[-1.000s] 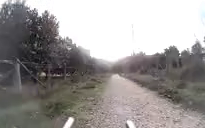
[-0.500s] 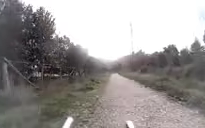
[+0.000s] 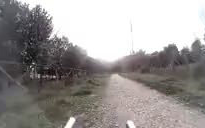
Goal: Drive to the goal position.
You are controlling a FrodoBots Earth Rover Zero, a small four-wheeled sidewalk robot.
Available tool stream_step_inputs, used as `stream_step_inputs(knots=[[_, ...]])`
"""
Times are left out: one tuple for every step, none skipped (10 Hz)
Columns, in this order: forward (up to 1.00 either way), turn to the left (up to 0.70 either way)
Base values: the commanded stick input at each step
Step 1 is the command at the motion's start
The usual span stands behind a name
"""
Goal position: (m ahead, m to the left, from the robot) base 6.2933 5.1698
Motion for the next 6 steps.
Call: stream_step_inputs(knots=[[0.7, 0.0], [0.7, 0.0], [0.7, 0.0], [0.7, 0.0], [0.7, 0.0], [0.7, 0.0]])
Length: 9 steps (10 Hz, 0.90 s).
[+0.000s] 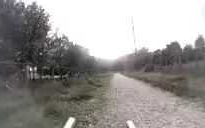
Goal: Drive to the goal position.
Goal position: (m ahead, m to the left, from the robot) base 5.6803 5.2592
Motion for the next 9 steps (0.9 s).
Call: stream_step_inputs(knots=[[0.7, 0.0], [0.7, 0.0], [0.7, -0.35], [0.7, -0.35], [0.7, -0.01], [0.7, 0.0], [0.7, 0.0], [0.7, 0.0], [0.7, 0.0]])
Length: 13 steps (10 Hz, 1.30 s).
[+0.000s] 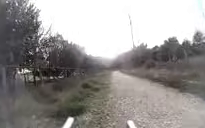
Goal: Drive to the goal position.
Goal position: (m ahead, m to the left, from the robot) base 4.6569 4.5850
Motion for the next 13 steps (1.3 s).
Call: stream_step_inputs(knots=[[0.7, 0.0], [0.7, 0.0], [0.7, 0.0], [0.7, 0.0], [0.7, 0.0], [0.7, 0.0], [0.7, 0.0], [0.7, 0.0], [0.7, 0.0], [0.7, 0.0], [0.7, -0.2], [0.7, -0.35], [0.7, -0.35]])
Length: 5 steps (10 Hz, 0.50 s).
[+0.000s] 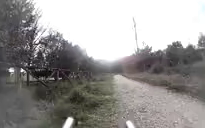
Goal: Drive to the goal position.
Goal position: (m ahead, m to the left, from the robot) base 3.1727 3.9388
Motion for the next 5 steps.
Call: stream_step_inputs(knots=[[0.7, -0.35], [0.7, -0.31], [0.7, 0.0], [0.7, 0.0], [0.7, 0.0]])
